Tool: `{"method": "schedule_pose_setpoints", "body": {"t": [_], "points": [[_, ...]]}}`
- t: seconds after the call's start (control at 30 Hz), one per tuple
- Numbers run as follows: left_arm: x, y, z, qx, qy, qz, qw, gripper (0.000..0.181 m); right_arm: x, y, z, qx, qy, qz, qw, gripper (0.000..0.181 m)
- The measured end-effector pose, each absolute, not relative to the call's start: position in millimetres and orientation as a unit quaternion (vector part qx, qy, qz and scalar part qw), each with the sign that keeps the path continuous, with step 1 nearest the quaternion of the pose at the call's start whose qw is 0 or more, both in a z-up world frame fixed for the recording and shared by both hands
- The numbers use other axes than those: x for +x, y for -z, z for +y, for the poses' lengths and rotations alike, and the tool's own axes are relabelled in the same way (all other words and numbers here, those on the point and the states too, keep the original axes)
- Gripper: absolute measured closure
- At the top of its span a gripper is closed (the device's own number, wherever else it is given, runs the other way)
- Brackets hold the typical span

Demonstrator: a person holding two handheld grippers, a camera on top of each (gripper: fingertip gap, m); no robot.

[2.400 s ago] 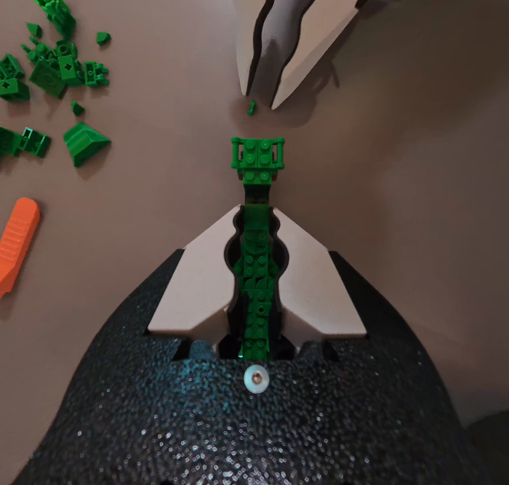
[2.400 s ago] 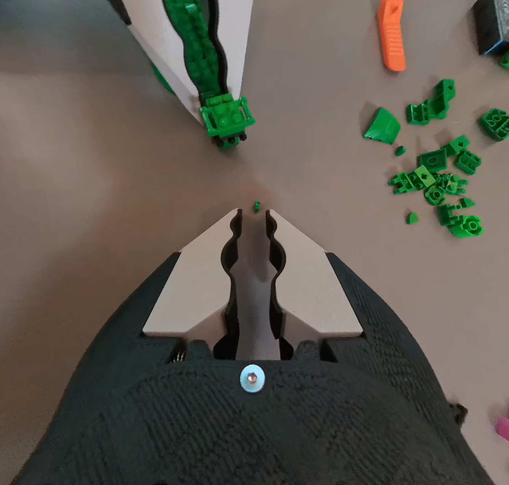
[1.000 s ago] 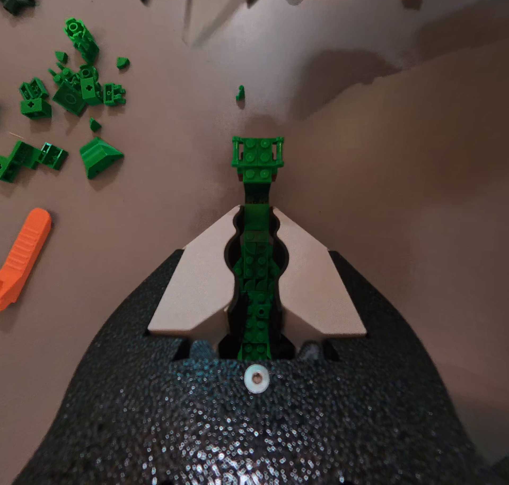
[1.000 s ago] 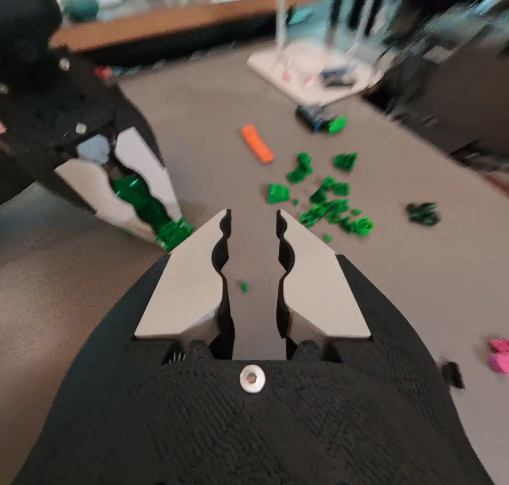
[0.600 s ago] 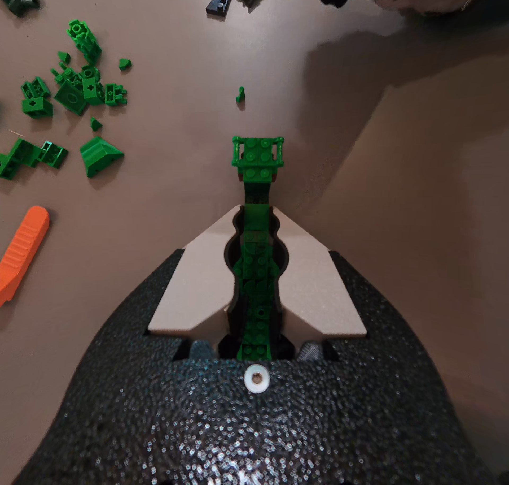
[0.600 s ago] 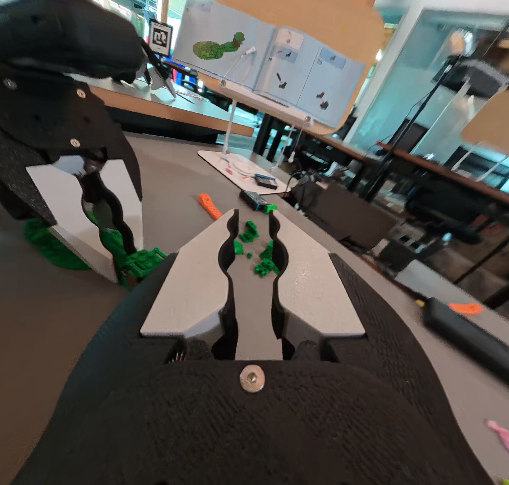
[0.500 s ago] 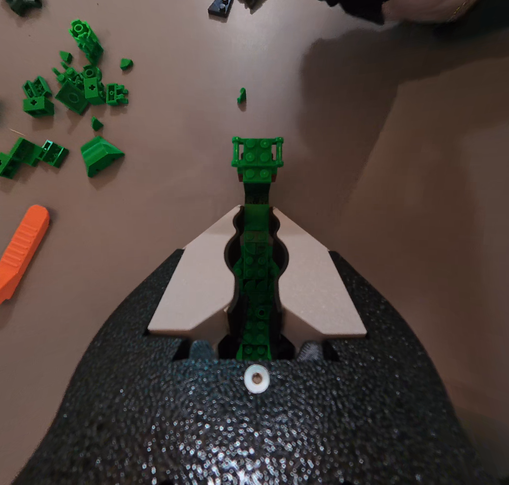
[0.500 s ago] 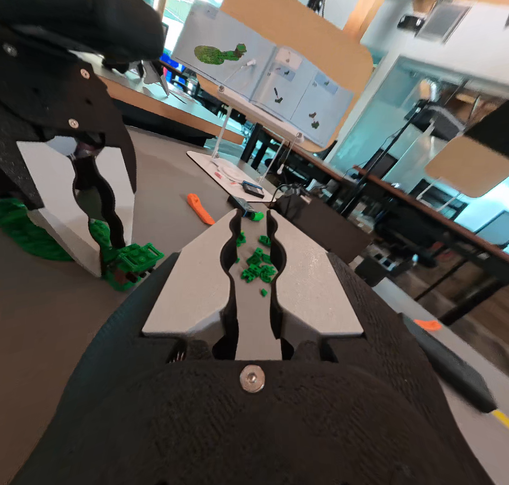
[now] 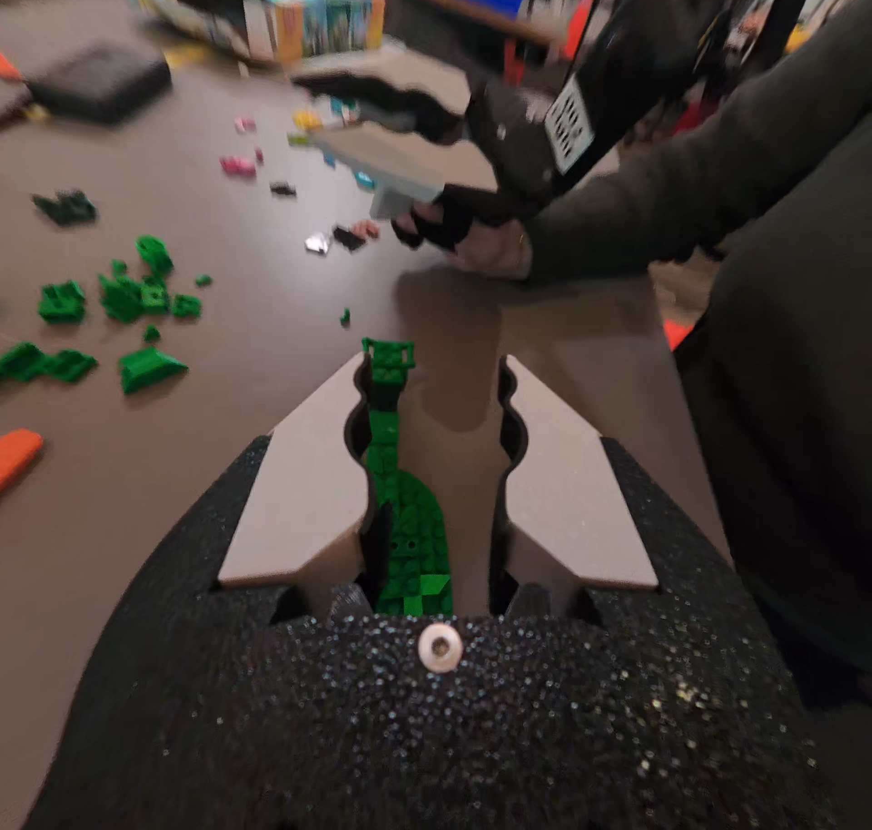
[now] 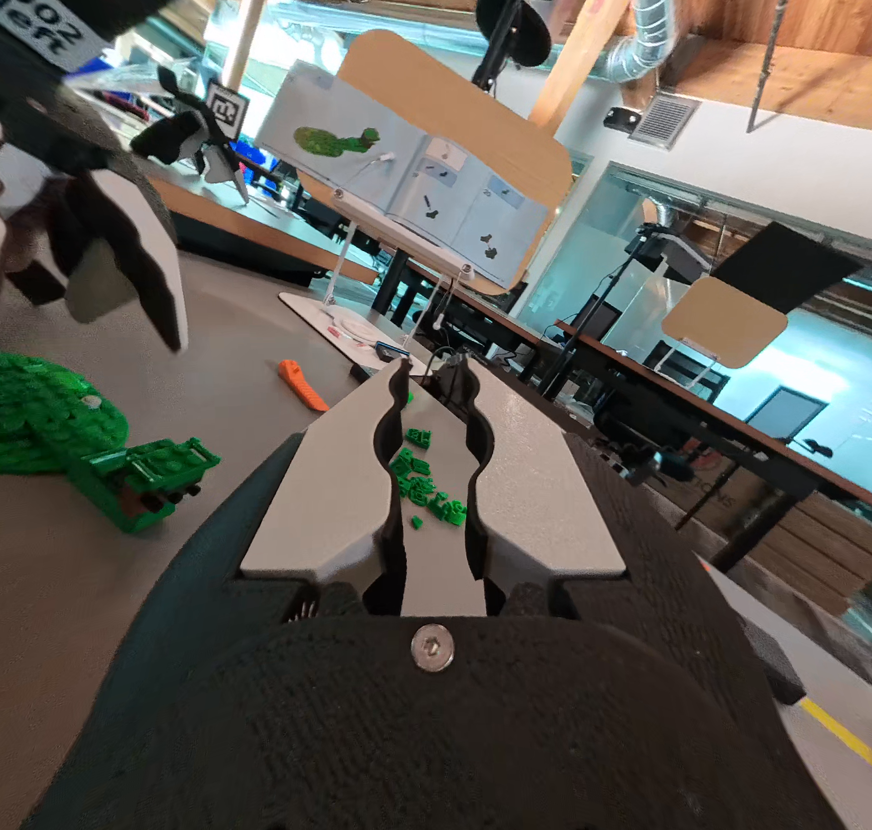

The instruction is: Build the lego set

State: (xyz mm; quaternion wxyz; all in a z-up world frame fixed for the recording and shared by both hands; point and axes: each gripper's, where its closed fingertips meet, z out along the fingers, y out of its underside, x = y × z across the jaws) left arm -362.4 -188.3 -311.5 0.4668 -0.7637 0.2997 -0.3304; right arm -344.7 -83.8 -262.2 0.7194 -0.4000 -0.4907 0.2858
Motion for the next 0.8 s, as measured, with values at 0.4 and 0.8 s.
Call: {"method": "schedule_pose_setpoints", "body": {"t": [0.4,0.8], "points": [[-482.6,280.3,-144.5,-0.681,0.13,0.116,0.711,0.12,-331.5,230.5,-64.3,-0.456,-0.4,-0.429,0.669,0.155],[-493.6,287.7,-118.5,-0.688,0.009,0.109,0.717,0.135,-396.2,332.1,-7.6,-0.595,-0.334,-0.631,0.37,0.163]]}}
